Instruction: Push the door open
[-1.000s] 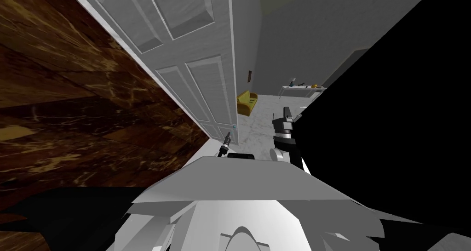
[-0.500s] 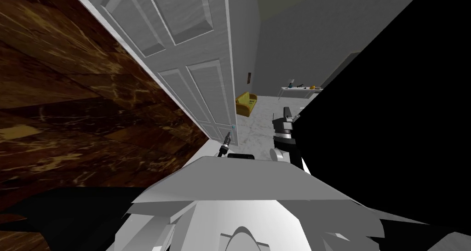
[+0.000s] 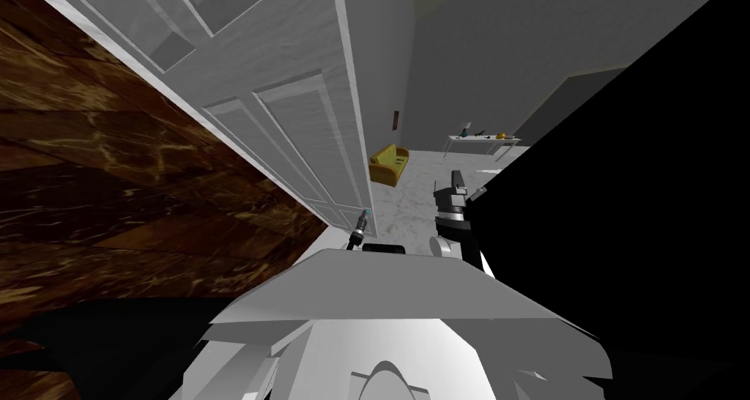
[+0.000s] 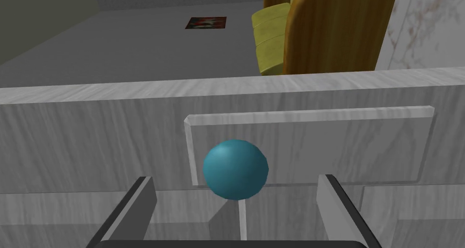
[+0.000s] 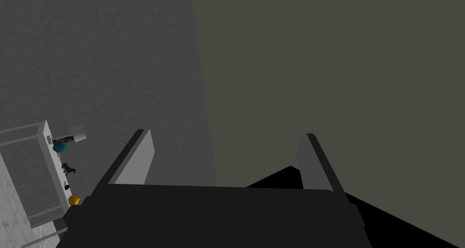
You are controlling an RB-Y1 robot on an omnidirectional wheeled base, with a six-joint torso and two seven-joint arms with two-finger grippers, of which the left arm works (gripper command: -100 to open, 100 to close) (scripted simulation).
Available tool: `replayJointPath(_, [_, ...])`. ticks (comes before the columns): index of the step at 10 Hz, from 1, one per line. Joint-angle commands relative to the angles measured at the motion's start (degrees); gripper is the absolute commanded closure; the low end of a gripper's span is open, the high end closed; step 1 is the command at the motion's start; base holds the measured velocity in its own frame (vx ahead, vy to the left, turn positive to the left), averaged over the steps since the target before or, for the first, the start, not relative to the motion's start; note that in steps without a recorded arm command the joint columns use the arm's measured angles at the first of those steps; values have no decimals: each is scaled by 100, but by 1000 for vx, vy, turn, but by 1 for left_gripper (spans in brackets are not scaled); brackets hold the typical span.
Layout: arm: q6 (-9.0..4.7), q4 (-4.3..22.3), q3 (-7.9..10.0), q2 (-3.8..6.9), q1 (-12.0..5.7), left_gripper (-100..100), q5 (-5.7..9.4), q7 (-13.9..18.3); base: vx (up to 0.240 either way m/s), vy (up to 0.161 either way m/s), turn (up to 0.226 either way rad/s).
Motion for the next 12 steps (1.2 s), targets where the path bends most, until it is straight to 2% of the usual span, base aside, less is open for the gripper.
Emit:
replayJointPath(1, [-30,39,23,-40,-22,-100,7,-15,194,-39,-20])
replayJointPath(2, [-15,17,13,-25,-9,-100,4,-9,91,-14,6])
replayJointPath(3, [-15,17,13,-25,-9,100,4,-9,-23,-1,2])
replayJointPath(8, [-15,17,13,-25,-9,100,4,-9,-15,3,-3])
replayJointPath(12, [14,61,182,45,-37,100,77,-63,138,-48,31])
